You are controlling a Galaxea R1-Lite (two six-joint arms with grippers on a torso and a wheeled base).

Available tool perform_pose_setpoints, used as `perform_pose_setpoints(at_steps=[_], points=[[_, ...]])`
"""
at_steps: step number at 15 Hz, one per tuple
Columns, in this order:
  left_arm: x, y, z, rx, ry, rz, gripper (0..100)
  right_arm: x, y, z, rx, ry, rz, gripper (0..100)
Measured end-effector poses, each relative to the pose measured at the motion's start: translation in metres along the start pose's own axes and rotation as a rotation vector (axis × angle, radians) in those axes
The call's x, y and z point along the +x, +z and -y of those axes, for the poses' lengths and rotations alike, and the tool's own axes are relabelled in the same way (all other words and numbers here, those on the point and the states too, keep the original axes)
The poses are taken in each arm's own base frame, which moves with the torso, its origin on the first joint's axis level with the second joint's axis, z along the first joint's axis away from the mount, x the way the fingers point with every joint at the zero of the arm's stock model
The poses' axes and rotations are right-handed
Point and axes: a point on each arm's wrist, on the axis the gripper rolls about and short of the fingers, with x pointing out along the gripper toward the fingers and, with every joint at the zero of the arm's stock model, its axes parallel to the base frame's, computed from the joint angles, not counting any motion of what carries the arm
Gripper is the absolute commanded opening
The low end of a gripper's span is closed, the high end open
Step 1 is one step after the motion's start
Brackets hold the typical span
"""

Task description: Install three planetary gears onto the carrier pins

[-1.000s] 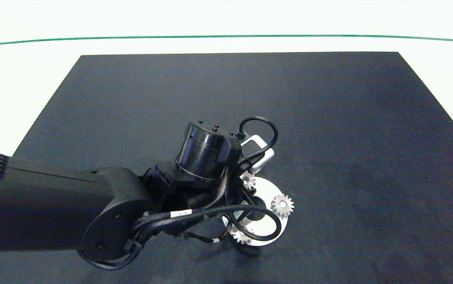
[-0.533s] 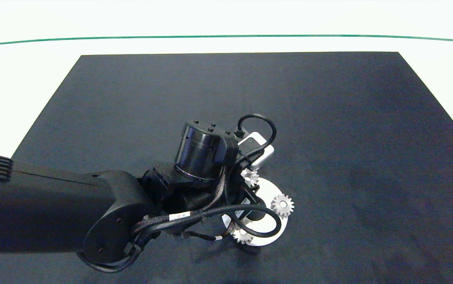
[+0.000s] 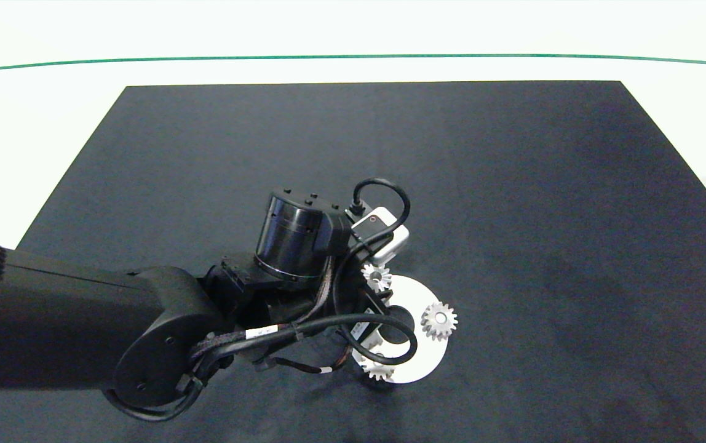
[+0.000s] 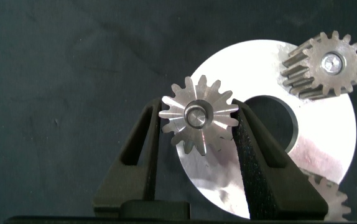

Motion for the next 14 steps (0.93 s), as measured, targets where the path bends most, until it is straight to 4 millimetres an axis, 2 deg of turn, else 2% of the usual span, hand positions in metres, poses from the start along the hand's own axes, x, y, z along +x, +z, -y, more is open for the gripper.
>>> perform_pose_setpoints(at_steps=[14], points=[[-0.0031,-0.0032,0.0007,-0.005,0.005,0.024,0,-0.0005,0.0008,0.0003,0.000,-0.001,0.004,100]])
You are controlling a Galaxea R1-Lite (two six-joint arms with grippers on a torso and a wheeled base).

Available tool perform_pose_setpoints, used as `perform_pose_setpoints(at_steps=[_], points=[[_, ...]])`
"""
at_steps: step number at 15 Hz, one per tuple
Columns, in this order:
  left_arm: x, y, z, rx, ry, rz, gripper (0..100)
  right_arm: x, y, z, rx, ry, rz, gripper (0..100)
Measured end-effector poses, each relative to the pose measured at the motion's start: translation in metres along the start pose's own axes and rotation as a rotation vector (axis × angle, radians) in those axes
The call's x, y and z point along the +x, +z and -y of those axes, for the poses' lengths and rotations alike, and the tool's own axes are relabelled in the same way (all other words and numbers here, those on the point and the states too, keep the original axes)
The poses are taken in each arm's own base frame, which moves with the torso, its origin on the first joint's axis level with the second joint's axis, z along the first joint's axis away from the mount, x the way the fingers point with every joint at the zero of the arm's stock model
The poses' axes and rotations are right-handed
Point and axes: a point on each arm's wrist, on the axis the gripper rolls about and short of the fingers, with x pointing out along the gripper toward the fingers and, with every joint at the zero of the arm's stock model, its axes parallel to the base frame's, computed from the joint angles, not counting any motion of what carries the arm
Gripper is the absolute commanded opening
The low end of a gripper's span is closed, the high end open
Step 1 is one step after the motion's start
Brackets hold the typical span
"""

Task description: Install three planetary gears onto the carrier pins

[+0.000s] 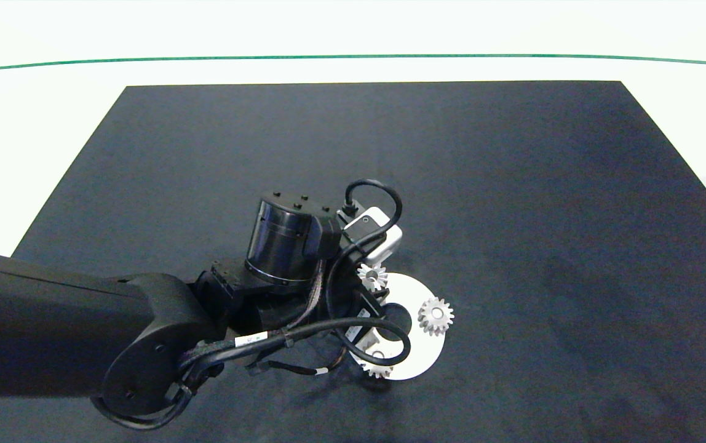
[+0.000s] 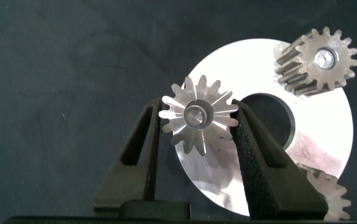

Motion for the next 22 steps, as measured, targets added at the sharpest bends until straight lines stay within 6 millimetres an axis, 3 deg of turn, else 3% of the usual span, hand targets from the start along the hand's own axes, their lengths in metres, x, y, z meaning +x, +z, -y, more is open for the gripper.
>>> perform_pose_setpoints(at_steps=[22], points=[[0.0074,-0.0013,0.0029,-0.007,0.001,0.017,0,0.0002,-0.0004,-0.0002,-0.001,0.000,-0.003,100]])
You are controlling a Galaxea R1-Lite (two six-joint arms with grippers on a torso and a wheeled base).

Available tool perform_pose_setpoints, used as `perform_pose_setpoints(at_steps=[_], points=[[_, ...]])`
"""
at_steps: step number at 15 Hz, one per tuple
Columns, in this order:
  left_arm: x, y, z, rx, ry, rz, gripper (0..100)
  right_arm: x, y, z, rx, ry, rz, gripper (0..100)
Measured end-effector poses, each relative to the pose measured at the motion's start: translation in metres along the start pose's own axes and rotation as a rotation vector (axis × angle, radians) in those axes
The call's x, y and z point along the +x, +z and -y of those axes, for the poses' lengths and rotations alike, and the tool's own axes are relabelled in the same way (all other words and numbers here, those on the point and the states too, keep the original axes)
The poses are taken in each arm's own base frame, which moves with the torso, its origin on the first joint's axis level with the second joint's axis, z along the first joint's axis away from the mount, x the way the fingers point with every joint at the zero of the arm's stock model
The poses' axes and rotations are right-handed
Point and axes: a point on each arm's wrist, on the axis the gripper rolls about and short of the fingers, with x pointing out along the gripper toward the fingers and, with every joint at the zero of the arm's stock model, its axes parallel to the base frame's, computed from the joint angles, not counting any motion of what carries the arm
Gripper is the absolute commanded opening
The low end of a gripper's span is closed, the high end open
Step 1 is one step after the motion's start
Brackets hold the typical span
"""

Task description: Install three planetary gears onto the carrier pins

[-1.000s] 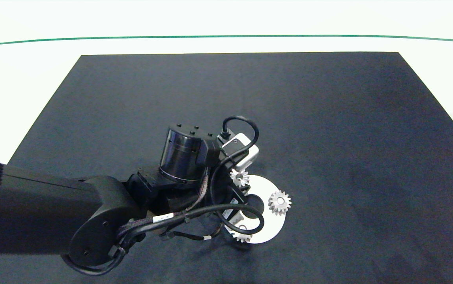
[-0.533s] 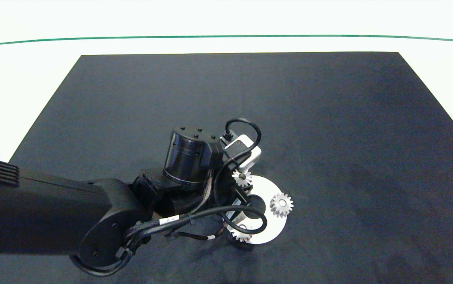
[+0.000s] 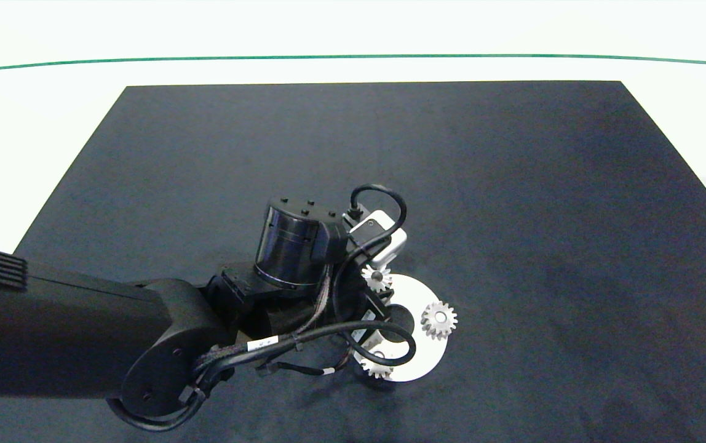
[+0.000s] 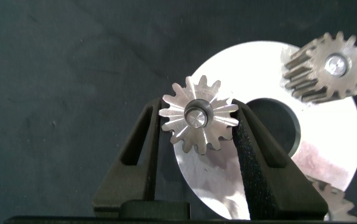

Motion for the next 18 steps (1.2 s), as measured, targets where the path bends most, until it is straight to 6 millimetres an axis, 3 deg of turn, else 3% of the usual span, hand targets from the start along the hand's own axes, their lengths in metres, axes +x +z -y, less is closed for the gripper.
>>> perform_pose_setpoints(at_steps=[1,14,16,18], points=[[-0.001,0.000,0.000,-0.009,0.000,0.002,100,0.000,0.000,0.000,0.000,0.000,0.001,100],[-0.008,0.002,-0.004,-0.027,0.003,0.021,100,0.000,0.000,0.000,0.002,0.000,0.002,100],[-0.021,0.004,-0.014,-0.035,0.038,0.034,100,0.000,0.001,0.001,0.005,-0.013,-0.003,100],[-0.041,0.001,-0.040,-0.063,0.120,0.035,100,0.004,0.004,0.003,0.018,-0.058,-0.020,100]])
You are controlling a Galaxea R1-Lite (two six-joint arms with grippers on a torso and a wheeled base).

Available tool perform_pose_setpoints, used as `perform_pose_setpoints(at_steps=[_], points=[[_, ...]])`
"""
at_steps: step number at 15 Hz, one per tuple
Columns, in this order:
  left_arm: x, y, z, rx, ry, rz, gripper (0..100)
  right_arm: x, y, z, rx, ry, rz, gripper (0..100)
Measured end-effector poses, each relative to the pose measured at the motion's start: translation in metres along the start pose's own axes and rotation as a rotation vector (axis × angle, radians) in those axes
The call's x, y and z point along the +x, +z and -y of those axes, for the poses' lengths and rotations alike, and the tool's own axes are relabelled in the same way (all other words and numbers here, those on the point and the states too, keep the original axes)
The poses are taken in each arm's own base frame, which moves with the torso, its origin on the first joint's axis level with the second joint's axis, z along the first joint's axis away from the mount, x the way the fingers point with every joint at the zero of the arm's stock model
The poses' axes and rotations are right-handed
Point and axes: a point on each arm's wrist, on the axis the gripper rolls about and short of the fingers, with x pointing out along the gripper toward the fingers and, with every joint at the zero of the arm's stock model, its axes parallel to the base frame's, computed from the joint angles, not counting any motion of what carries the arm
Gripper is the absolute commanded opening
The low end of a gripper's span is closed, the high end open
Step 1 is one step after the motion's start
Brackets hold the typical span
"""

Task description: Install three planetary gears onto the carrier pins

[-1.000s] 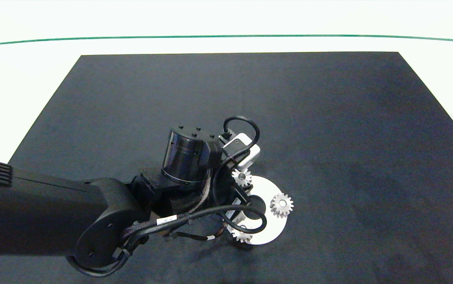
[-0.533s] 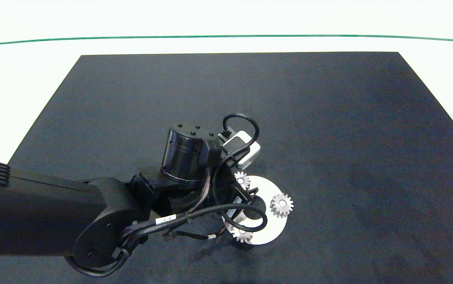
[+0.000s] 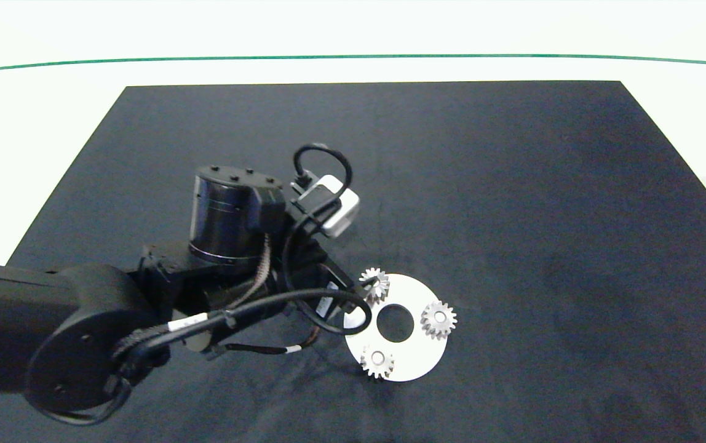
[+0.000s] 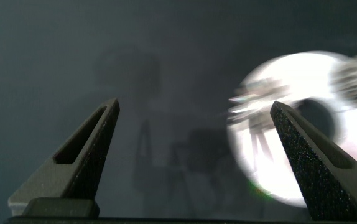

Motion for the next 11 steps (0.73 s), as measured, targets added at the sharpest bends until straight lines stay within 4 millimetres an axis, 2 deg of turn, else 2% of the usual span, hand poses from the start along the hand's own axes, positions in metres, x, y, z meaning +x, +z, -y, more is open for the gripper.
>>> perform_pose_setpoints(at_steps=[2,5,7,9,11], points=[[-0.030,-0.006,-0.036,-0.037,0.106,-0.028,100,0.002,0.006,0.004,0.021,-0.061,-0.011,100],[-0.101,-0.028,-0.092,-0.123,0.354,-0.096,100,0.003,0.009,0.010,0.048,-0.138,-0.027,100],[-0.150,-0.046,-0.113,-0.190,0.551,-0.124,100,0.003,0.007,0.012,0.067,-0.182,-0.042,100],[-0.195,-0.062,-0.104,-0.252,0.683,-0.106,100,-0.002,0.001,0.016,0.091,-0.245,-0.050,100],[-0.226,-0.076,-0.079,-0.284,0.730,-0.055,100,-0.013,-0.008,0.018,0.117,-0.322,-0.054,100]])
